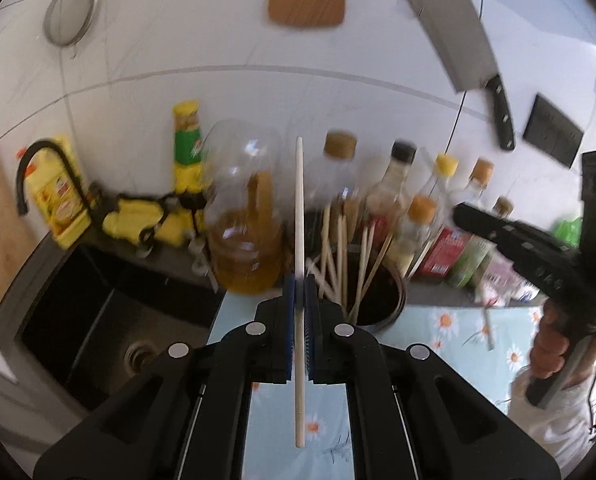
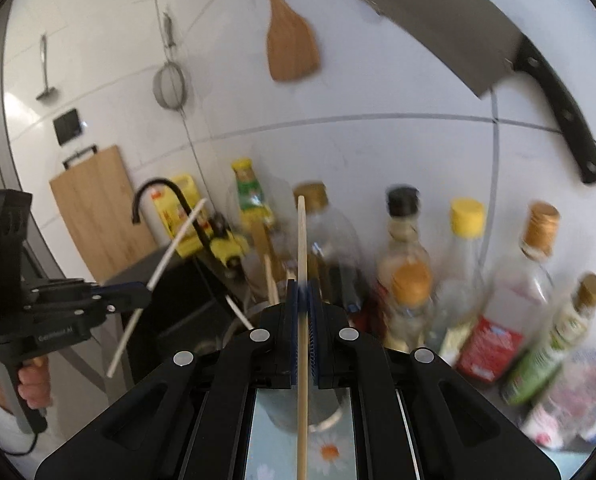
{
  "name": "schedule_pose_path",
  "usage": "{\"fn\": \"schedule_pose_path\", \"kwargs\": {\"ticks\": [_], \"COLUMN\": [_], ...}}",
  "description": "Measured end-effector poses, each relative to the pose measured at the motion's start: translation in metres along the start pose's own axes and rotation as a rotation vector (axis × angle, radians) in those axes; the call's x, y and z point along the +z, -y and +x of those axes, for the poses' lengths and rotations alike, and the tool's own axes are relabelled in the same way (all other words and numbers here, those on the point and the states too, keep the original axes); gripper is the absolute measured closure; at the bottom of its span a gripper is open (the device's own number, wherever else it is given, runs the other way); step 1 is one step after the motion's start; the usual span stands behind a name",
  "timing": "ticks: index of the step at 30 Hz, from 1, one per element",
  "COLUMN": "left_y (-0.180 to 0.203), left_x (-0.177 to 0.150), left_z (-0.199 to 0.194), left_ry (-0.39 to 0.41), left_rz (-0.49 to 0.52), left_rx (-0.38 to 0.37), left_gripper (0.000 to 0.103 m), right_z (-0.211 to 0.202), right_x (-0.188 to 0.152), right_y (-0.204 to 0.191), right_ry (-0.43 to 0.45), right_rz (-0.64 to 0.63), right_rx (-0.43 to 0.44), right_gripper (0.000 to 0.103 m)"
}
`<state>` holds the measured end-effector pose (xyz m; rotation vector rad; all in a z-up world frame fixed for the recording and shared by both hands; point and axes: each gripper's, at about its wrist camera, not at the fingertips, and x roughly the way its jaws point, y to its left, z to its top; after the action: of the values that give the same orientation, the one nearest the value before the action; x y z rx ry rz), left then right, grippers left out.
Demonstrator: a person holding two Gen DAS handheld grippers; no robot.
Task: Organize utensils
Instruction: 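Lift the held chopstick with the left gripper while the right gripper lifts another, then lower both chopsticks into the black holder and open both grippers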
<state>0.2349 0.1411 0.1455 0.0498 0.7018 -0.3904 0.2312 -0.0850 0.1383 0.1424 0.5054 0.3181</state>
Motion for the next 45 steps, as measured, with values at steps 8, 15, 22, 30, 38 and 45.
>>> {"fn": "schedule_pose_path", "kwargs": {"ticks": [8,15,22,30,38,45], "left_y": [-0.017,-0.032,-0.03,-0.016,-0.014,-0.019], "left_x": [0.015,0.009,0.006,-0.009,-0.035,-0.054], "left_z": [0.011,0.036,0.063,0.085,0.096,0.093], "left_ry": [0.19,0.347,0.401,0.42,0.384,0.342], "left_rz": [-0.017,-0.071,-0.072,-0.052,-0.045,-0.042], "left_rx": [-0.171,-0.325,-0.409,-0.503,-0.466,-0.43], "left_gripper": [0.098,0.098,0.098,0.098,0.098,0.098], "right_z": [0.034,0.051,0.062,0.082,0.086,0.074], "right_x": [0.013,0.021,0.022,0.001,-0.024,-0.044], "right_y": [0.005,0.018,0.019,0.017,0.015,0.011], "right_ry": [0.123,0.232,0.292,0.266,0.186,0.139], "right_rz": [0.027,0.07,0.067,0.047,0.024,-0.011], "right_rx": [0.123,0.204,0.222,0.198,0.147,0.112], "right_gripper": [0.098,0.098,0.098,0.098,0.098,0.098]}}
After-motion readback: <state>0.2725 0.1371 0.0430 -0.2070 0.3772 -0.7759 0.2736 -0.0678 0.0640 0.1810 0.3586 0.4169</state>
